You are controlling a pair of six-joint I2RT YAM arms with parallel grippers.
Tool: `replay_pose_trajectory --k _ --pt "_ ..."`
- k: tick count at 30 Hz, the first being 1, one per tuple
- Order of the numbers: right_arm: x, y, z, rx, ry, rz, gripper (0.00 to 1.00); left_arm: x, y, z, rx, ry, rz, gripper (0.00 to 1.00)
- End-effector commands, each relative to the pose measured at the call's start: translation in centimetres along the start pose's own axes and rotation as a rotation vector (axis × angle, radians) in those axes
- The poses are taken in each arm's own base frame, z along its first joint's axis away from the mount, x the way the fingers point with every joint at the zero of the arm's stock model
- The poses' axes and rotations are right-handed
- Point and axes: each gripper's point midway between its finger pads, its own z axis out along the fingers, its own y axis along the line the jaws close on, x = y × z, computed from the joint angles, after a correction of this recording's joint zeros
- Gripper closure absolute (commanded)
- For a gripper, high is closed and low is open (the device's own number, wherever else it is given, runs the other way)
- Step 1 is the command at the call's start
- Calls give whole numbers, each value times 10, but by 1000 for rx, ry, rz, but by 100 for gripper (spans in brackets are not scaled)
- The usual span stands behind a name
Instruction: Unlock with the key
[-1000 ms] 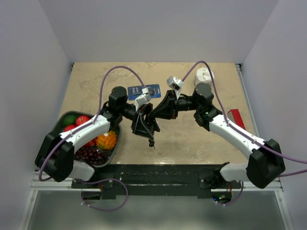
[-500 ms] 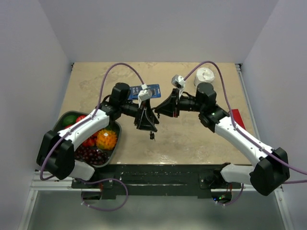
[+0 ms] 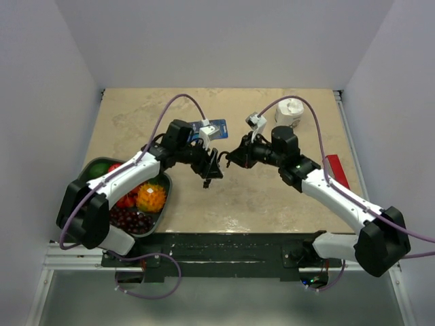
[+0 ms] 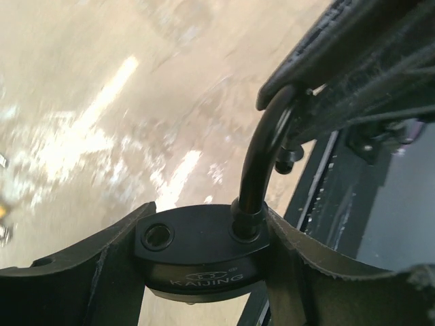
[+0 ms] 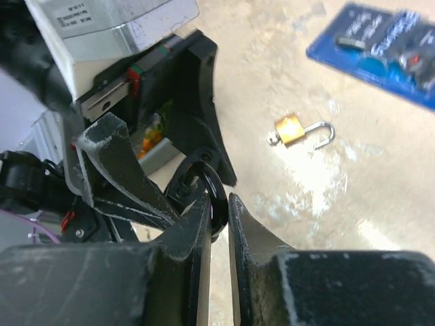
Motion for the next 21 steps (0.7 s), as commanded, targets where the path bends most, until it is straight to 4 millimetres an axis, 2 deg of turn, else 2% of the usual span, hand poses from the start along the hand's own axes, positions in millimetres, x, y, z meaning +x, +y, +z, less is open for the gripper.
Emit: replay_pose_trajectory --k 1,4,8,13,21 --pt "11 -12 10 83 -41 122 100 10 17 -2 -256 59 -56 100" --pt "23 -14 13 85 -49 192 100 29 15 2 -342 128 -81 100" --pt "41 -23 14 117 -50 240 100 47 14 8 -373 164 -142 100" --pt "63 -41 19 177 -22 261 100 68 36 26 -428 245 -194 100" --pt "87 -81 32 271 10 298 100 73 62 49 -490 295 -183 100"
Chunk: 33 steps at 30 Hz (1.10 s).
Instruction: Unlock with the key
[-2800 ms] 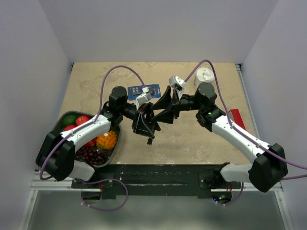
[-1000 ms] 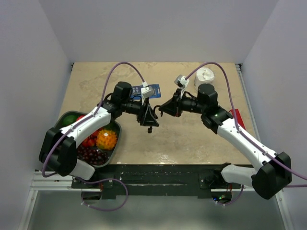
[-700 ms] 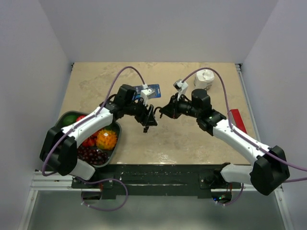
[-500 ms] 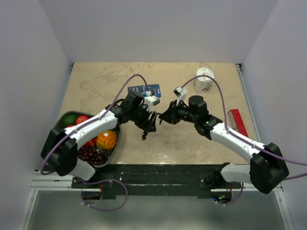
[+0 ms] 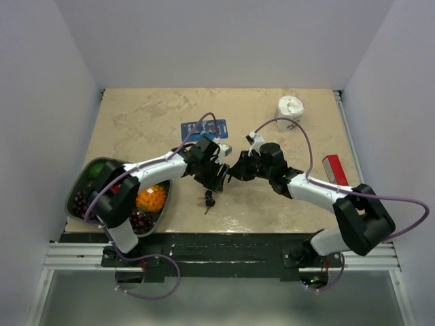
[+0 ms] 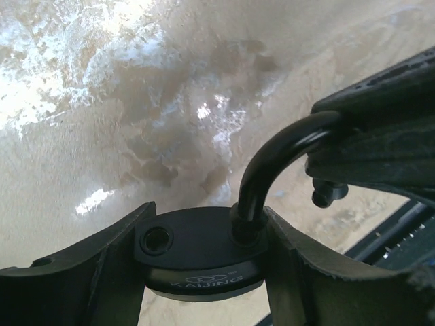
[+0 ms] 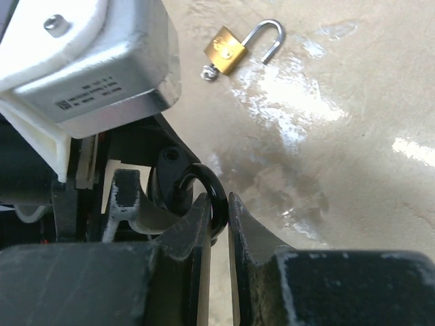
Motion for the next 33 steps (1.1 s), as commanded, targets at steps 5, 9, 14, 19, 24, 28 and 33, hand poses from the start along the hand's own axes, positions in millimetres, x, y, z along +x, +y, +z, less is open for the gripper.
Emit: replay_pose_trajectory --k 5,9,14,19,24,28,33 --pt "-22 -32 15 67 -91 10 100 -22 15 19 -83 -19 -9 98" --pt "-21 -42 23 85 -83 5 100 -25 17 29 -88 -16 -8 87" --pt "-18 -60 29 125 -68 4 100 -30 19 38 -89 -16 -5 64" --pt "-18 -74 33 153 -46 -21 100 -35 22 41 -106 -24 4 41" --pt "-18 -84 38 169 -37 -23 100 -45 20 37 -104 -57 23 16" --pt "-19 -89 41 176 -37 -13 100 -65 14 15 -96 -163 67 4" --pt "-22 -94 45 185 -39 -6 100 -85 4 -16 -69 -310 129 0"
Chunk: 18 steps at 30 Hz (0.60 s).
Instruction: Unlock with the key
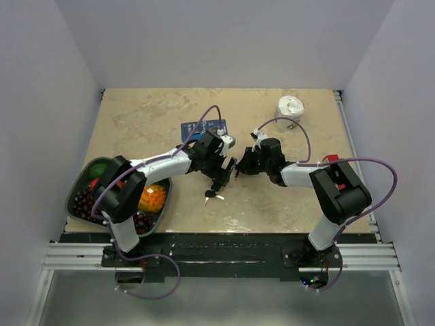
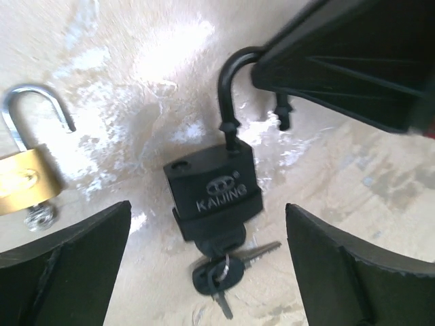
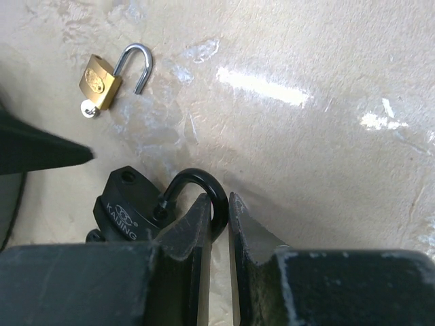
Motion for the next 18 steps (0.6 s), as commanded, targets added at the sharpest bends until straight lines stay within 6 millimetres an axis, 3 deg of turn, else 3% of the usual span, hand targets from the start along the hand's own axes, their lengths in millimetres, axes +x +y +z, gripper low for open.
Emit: replay_pose_trajectory --k 1,5,9,18 --pt "-29 -1 6 14 -74 -46 100 -59 -11 -55 34 -274 77 0" --pt "-29 -6 13 23 -68 -36 100 -72 -14 -81 72 -353 88 1" --pt "-35 -9 17 31 -76 -33 100 -84 1 -110 106 -438 42 1" --pt "-45 -15 30 65 -62 -54 100 -93 14 -162 166 -540 0 0"
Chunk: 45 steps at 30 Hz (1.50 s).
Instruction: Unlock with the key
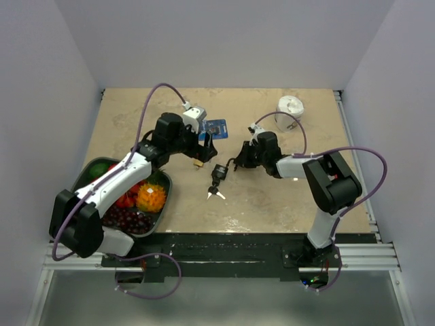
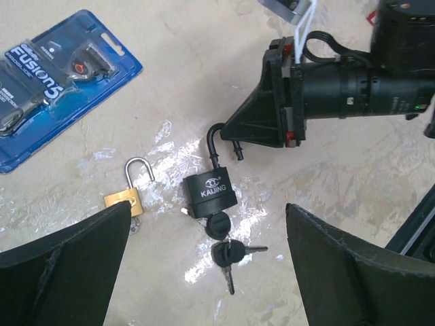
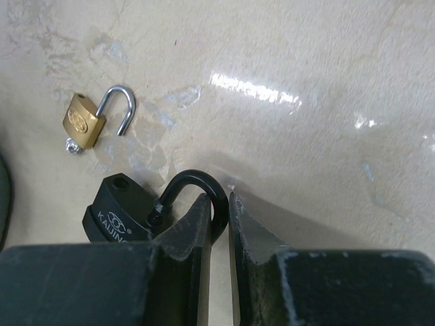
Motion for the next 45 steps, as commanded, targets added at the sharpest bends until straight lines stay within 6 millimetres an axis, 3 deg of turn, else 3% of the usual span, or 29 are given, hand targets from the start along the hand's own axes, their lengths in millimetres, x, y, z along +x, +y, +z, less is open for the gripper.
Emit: replay_pose_trajectory --k 1,6,11,20,24,26,31,33,35,40,41,45 --pt "-28 -7 6 48 -63 -52 98 -21 -15 -24 66 -90 13 0" --pt "-31 -8 4 58 -70 -66 71 -30 -2 -42 5 -167 -8 0" --pt "-34 -7 0 60 -81 -76 50 -32 4 -48 -8 -207 -36 0" --pt "-47 -1 -12 49 -129 -83 43 -40 12 -57 -22 -265 -65 1" --pt "-59 -3 -23 3 -178 -36 41 -43 33 -66 -65 -337 -139 0" --pt "-68 -15 -31 11 -210 -11 41 -45 51 -74 -103 -368 -185 0" --pt "-99 -41 -67 62 -314 6 40 -34 96 -97 -203 -428 -336 0" --pt "-108 -48 -82 91 -353 4 39 -32 105 -107 -235 -455 -351 0" --pt "-126 -53 -109 137 -427 -11 39 -36 111 -121 -267 -490 -329 0" --pt "-157 -40 -168 227 -566 -82 39 -59 105 -149 -310 -575 -192 0" --pt "-169 -32 -189 236 -632 -104 38 -65 102 -158 -318 -604 -176 0" --pt "-183 -13 -233 241 -757 -149 38 -75 107 -183 -412 -686 -145 0"
